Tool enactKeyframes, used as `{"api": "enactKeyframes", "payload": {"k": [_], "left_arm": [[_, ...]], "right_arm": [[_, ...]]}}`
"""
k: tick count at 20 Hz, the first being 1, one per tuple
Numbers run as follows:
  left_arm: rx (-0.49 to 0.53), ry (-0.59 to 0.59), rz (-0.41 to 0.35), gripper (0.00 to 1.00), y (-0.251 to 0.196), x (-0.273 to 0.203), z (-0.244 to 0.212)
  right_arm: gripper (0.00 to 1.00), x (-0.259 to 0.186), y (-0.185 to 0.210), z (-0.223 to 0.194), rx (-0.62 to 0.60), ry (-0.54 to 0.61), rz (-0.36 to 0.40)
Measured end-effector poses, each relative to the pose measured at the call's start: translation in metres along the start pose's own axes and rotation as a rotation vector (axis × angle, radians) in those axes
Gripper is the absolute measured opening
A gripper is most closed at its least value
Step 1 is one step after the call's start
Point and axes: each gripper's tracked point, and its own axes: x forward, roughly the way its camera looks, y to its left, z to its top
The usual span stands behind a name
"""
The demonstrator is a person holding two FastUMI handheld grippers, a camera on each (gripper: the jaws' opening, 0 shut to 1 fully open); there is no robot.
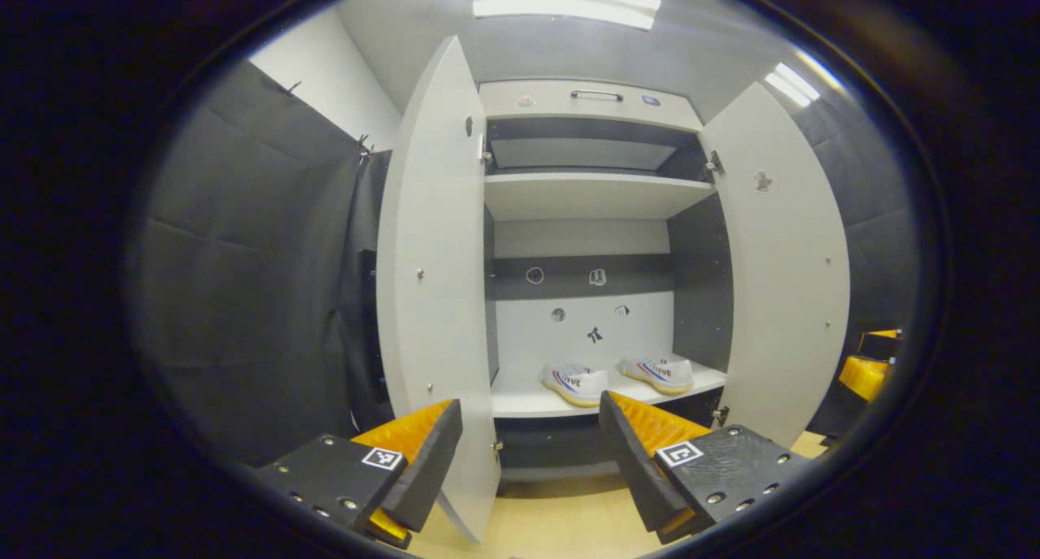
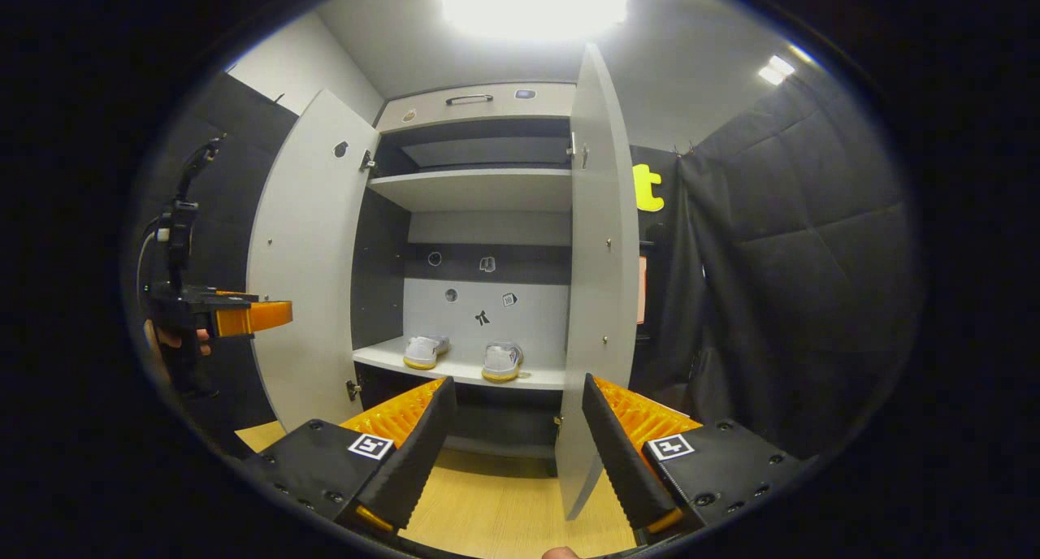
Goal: Grab one shoe with the right hand and put it into the shoe cabinet, grab the other shoe with the left hand and put it into the shoe cabinet; then close the right door with the right hand and the left door with the left hand.
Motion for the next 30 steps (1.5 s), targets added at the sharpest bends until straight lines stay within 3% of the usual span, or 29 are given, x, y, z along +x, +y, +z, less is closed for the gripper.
{"api": "enactKeyframes", "payload": {"k": [2,3,9,10,11,12,13,14,18,20,24,26,27,30], "left_arm": [[0.0,0.005,0.006,0.96,-0.002,-0.006,-0.002],[-0.007,0.006,0.005,1.0,0.003,-0.009,-0.005],[-0.002,0.004,0.019,1.0,0.007,-0.009,-0.014],[-0.007,0.0,0.021,0.87,0.007,-0.008,-0.014],[-0.015,-0.004,0.023,0.87,0.007,-0.01,-0.013],[-0.02,-0.005,0.027,1.0,0.008,-0.01,-0.013],[-0.023,-0.003,0.036,0.96,0.009,-0.011,-0.014],[-0.024,-0.001,0.044,1.0,0.01,-0.011,-0.014],[-0.034,0.008,0.078,0.96,0.012,-0.011,-0.015],[-0.036,0.012,0.098,1.0,0.015,-0.011,-0.015],[-0.038,0.02,0.139,0.96,0.021,-0.014,-0.018],[-0.044,0.023,0.155,1.0,0.023,-0.016,-0.018],[-0.049,0.022,0.159,0.96,0.024,-0.018,-0.018],[-0.06,0.012,0.177,0.96,0.026,-0.018,-0.017]], "right_arm": [[0.97,0.0,-0.014,-0.001,0.0,0.006,-0.036],[0.98,0.001,-0.022,-0.001,-0.005,0.007,-0.061],[0.98,0.006,-0.086,0.007,-0.052,0.006,-0.241],[0.98,0.007,-0.099,0.011,-0.061,0.002,-0.286],[0.96,0.009,-0.111,0.014,-0.066,-0.003,-0.324],[0.98,0.011,-0.121,0.019,-0.063,-0.008,-0.361],[0.98,0.014,-0.131,0.023,-0.059,-0.013,-0.391],[0.98,0.017,-0.14,0.025,-0.055,-0.016,-0.422],[0.98,0.034,-0.171,0.028,-0.034,-0.008,-0.527],[0.97,0.045,-0.176,0.029,-0.015,-0.004,-0.543],[0.95,0.061,-0.168,0.027,-0.022,0.004,-0.542],[0.9,0.06,-0.159,0.027,-0.053,-0.003,-0.517],[0.93,0.061,-0.157,0.029,-0.043,0.001,-0.505],[0.89,0.06,-0.153,0.028,-0.012,0.0,-0.494]]}}
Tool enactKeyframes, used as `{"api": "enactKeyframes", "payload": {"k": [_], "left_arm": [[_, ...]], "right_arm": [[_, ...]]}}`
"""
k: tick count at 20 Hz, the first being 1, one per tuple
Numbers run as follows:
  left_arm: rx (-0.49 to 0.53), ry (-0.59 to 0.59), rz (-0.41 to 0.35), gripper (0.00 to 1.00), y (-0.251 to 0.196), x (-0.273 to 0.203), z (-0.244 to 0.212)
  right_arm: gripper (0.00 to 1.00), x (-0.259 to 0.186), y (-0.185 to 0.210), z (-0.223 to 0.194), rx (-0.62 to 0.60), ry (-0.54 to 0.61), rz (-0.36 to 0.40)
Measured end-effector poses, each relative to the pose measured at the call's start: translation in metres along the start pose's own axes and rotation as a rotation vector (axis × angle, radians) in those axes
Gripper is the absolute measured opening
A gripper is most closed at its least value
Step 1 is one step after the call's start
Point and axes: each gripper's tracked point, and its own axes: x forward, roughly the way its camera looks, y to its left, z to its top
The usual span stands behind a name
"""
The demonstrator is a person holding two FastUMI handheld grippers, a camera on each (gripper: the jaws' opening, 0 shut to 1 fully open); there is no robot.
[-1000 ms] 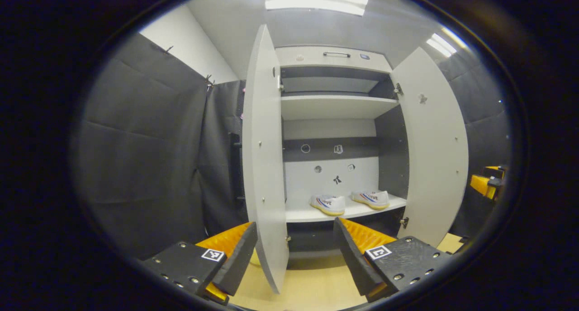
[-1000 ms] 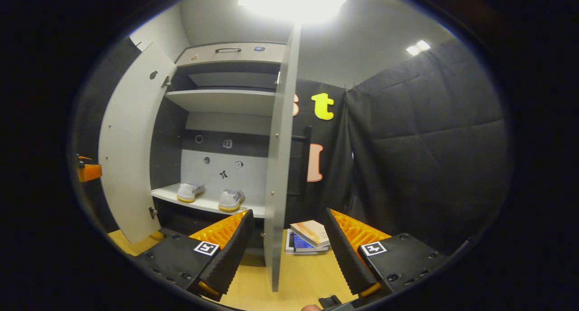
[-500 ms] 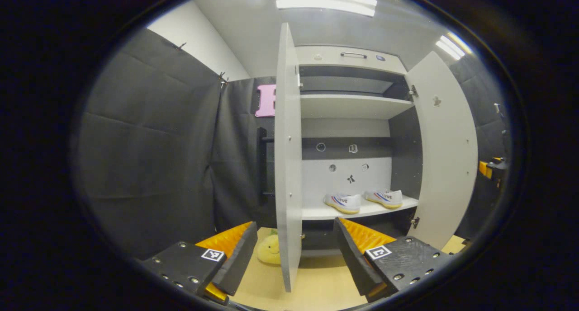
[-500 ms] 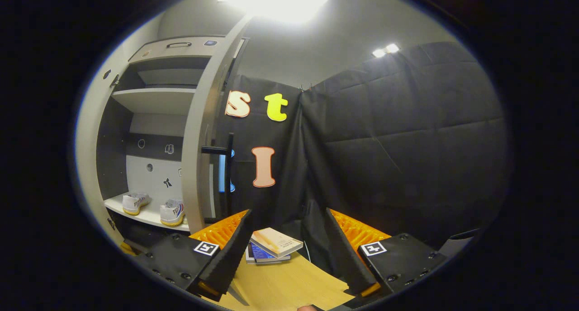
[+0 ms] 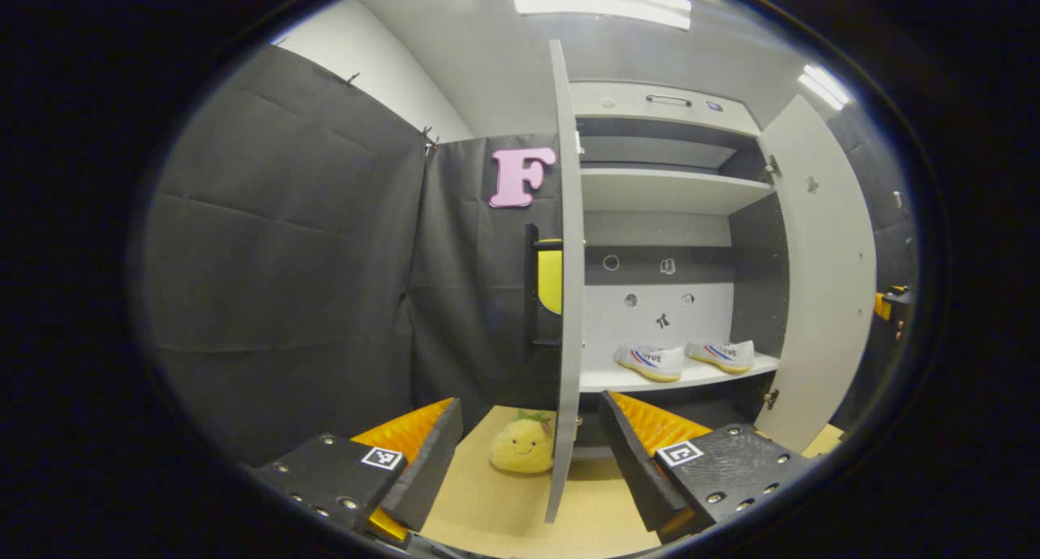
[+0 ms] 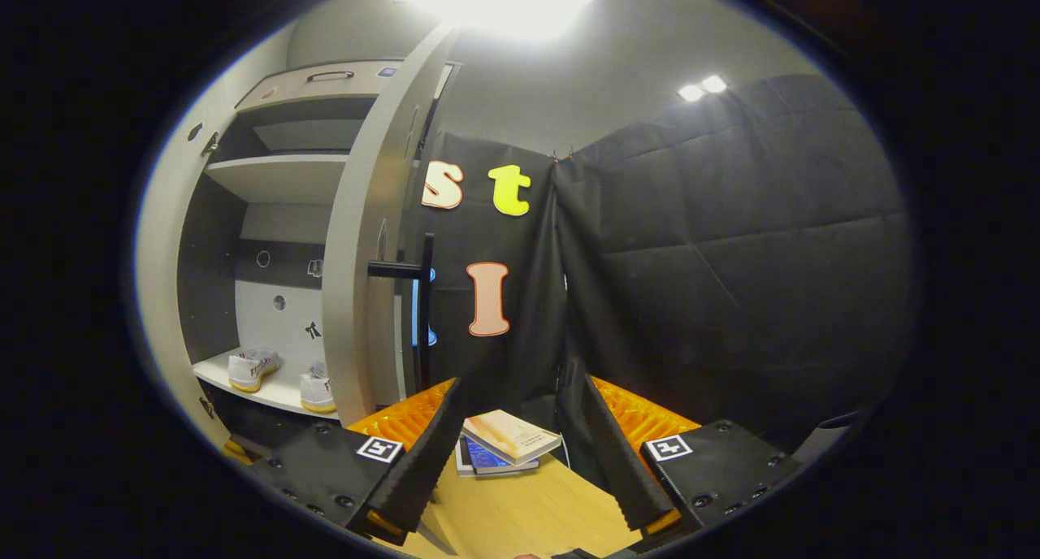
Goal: Grab one shoe with the right hand and put it into the shoe cabinet, grab the other shoe with the left hand and put it into the shoe cabinet; then close the right door with the right hand and the left door with the left hand.
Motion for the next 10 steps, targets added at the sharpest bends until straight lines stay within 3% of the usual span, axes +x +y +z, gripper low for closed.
{"api": "enactKeyframes", "payload": {"k": [1,2,3,4,7,10], "left_arm": [[-0.003,-0.004,0.002,0.96,0.0,-0.001,0.001],[-0.003,-0.007,0.003,0.96,0.0,0.0,0.001],[0.001,-0.008,0.007,1.0,0.001,-0.002,0.001],[0.005,-0.008,0.011,0.98,0.002,-0.002,0.001],[-0.004,-0.006,0.019,0.96,0.001,-0.008,0.001],[-0.011,-0.004,0.027,0.96,0.001,-0.011,0.002]], "right_arm": [[0.93,-0.002,0.003,0.0,0.001,0.001,0.005],[0.89,-0.003,0.007,0.0,0.003,0.0,0.013],[0.93,-0.006,0.011,0.0,0.008,0.0,0.024],[0.89,-0.009,0.016,0.0,0.016,0.0,0.04],[0.93,-0.017,0.038,0.0,0.039,0.002,0.107],[0.89,-0.024,0.065,0.001,0.054,0.003,0.18]]}}
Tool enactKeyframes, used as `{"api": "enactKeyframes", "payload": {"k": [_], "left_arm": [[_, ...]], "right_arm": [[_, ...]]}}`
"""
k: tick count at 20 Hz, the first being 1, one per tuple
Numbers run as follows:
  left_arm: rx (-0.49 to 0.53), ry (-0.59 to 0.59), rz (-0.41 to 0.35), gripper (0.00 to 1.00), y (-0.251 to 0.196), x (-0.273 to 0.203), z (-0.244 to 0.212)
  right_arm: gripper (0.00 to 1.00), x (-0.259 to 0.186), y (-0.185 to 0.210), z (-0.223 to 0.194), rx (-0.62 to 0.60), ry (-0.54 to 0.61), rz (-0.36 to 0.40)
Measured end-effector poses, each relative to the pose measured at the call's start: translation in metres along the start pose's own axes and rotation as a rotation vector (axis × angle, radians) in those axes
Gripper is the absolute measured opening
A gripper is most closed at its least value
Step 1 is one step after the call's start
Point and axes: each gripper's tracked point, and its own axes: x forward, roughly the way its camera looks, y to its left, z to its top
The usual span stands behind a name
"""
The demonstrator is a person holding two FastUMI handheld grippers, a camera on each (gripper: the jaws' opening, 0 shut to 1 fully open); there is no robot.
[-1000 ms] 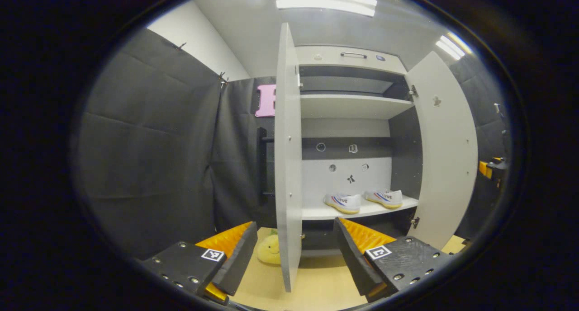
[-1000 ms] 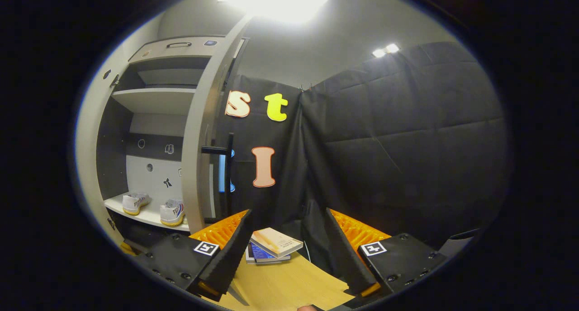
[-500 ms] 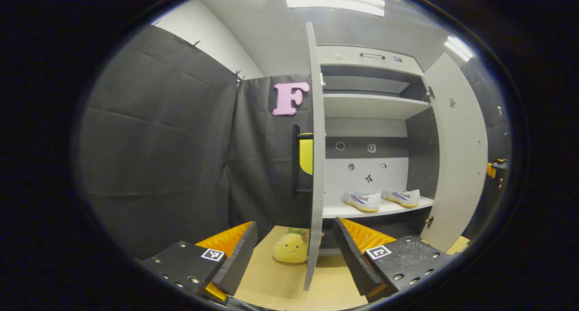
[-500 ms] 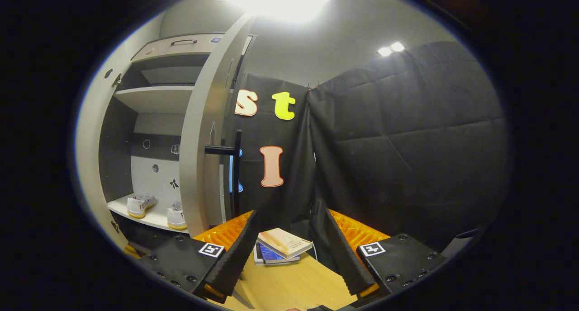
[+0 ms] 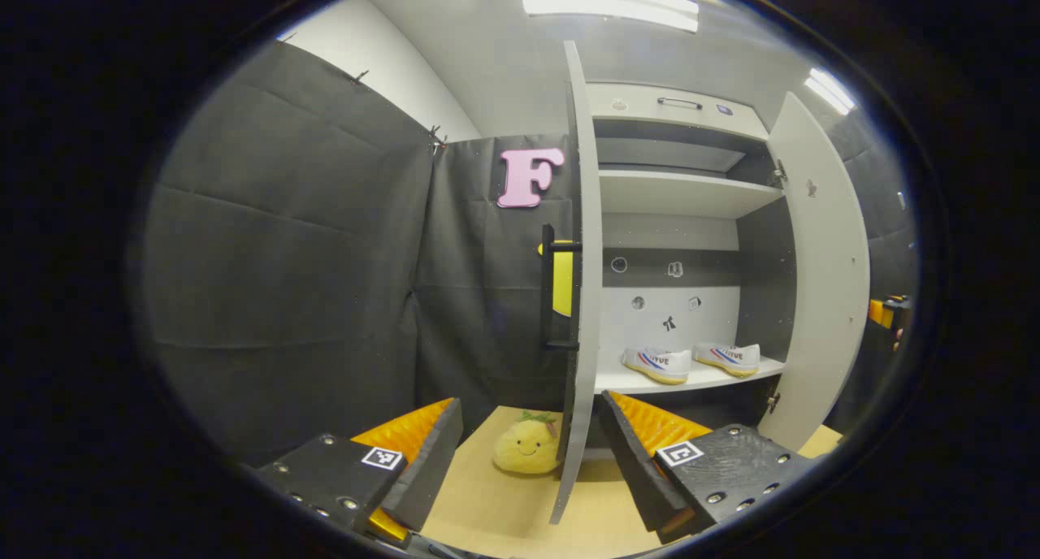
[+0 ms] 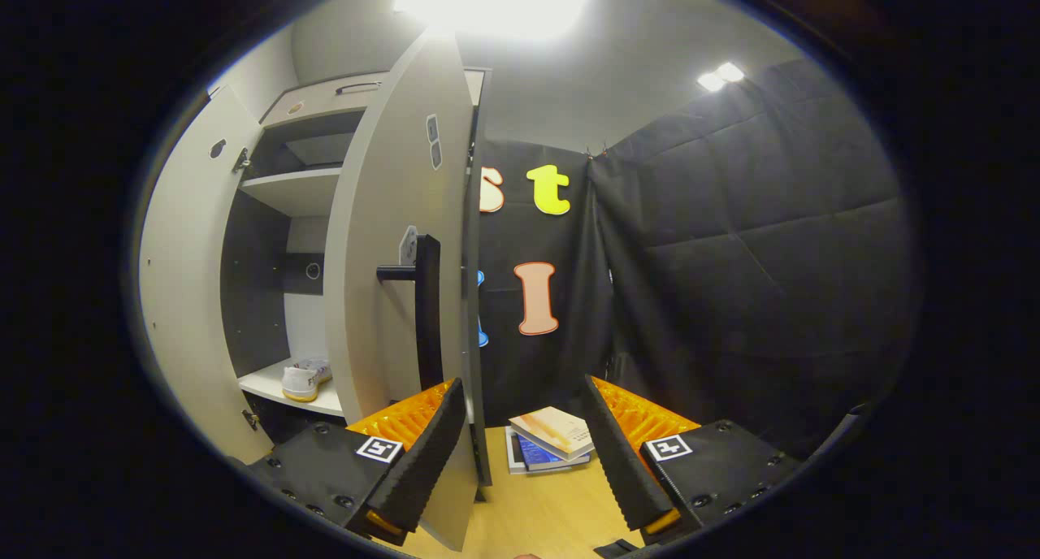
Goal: Grab one shoe with the right hand and put it into the shoe cabinet, grab the other shoe with the left hand and put it into the shoe cabinet; then close the right door with the right hand and the left door with the left hand.
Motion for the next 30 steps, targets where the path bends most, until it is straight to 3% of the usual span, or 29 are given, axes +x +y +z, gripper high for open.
{"api": "enactKeyframes", "payload": {"k": [2,4,10,12,20,25,29,30], "left_arm": [[-0.002,0.002,0.007,0.96,0.001,-0.002,0.0],[0.001,0.004,0.018,0.96,0.002,-0.004,-0.001],[0.011,0.008,0.057,0.96,0.011,-0.004,-0.001],[0.017,0.005,0.071,0.96,0.016,-0.002,0.001],[0.018,-0.038,0.139,1.0,0.031,0.014,0.012],[0.051,-0.047,0.144,1.0,0.033,0.017,0.015],[0.037,-0.064,0.105,0.99,0.027,0.019,0.018],[0.026,-0.061,0.095,0.86,0.024,0.019,0.018]], "right_arm": [[0.93,0.001,0.016,-0.001,0.01,0.004,0.04],[0.89,0.003,0.033,-0.003,0.015,0.01,0.086],[0.92,0.016,0.079,0.003,0.02,-0.006,0.181],[0.96,0.019,0.081,0.006,0.006,-0.02,0.181],[0.94,0.012,0.048,0.0,-0.002,-0.033,0.132],[0.94,0.005,0.015,-0.01,-0.017,-0.011,0.081],[0.96,-0.002,-0.002,-0.017,-0.013,0.0,0.057],[0.96,-0.003,-0.001,-0.019,-0.013,0.004,0.057]]}}
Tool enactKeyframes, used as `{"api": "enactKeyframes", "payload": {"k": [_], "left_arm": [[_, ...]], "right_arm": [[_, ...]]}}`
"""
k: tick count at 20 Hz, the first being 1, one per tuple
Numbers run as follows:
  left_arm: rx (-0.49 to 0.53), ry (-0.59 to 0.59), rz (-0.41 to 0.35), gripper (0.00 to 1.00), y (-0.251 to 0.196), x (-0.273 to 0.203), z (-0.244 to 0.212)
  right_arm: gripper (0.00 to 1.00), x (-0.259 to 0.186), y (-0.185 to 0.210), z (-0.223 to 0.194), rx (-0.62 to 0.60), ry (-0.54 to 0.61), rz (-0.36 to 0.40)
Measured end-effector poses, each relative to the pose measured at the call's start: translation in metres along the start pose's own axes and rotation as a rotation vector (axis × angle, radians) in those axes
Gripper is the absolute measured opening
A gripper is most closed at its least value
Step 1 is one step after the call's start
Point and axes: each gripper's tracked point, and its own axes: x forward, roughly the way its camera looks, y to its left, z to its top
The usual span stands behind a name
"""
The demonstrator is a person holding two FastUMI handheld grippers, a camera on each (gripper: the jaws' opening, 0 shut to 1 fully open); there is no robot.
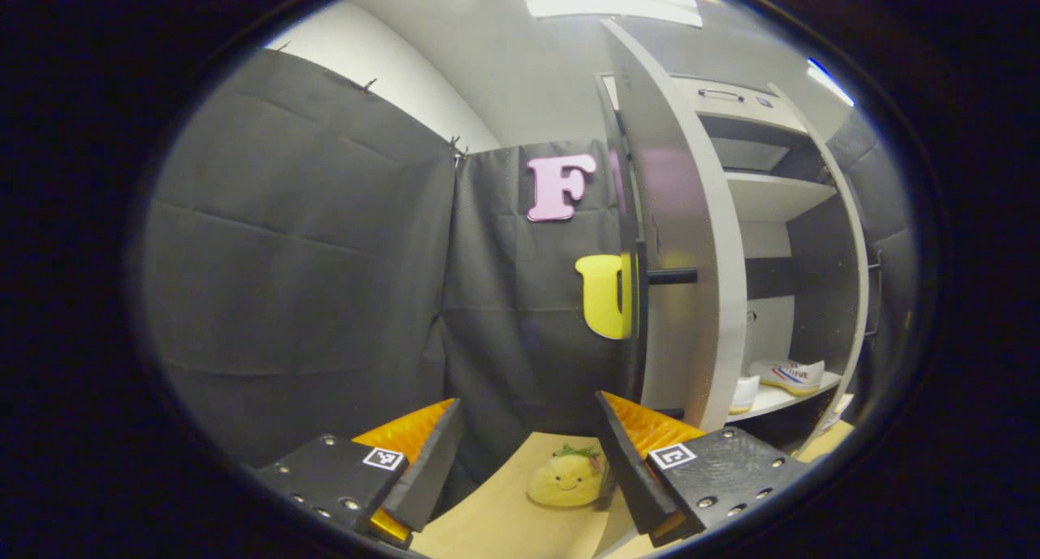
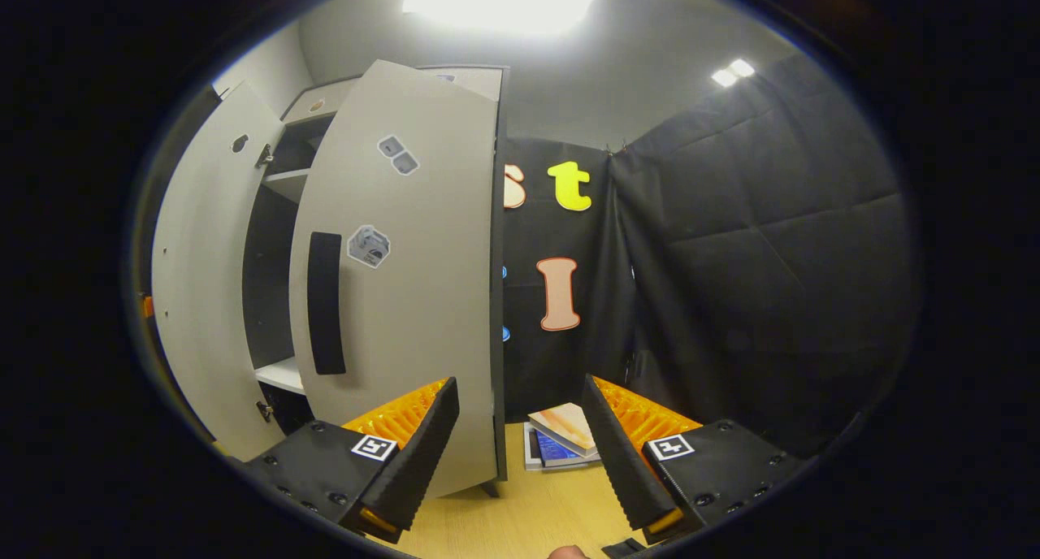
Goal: Grab one shoe with the right hand and put it into the shoe cabinet, grab the other shoe with the left hand and put it into the shoe cabinet; then close the right door with the right hand and the left door with the left hand.
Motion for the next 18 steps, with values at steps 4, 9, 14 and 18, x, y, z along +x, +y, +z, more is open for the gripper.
{"api": "enactKeyframes", "payload": {"k": [4,9,14,18], "left_arm": [[0.014,0.001,-0.014,0.92,-0.001,0.0,0.0],[0.023,-0.005,-0.102,0.96,-0.019,-0.005,0.001],[0.027,-0.021,-0.164,0.96,-0.035,-0.006,0.004],[0.002,-0.016,-0.229,0.96,-0.055,-0.011,0.005]], "right_arm": [[0.96,-0.005,0.004,-0.005,-0.005,0.009,0.017],[0.96,-0.009,0.007,-0.009,-0.004,0.014,0.034],[0.96,-0.013,0.001,-0.01,-0.025,0.018,0.027],[0.96,-0.017,-0.012,-0.014,-0.027,0.028,0.013]]}}
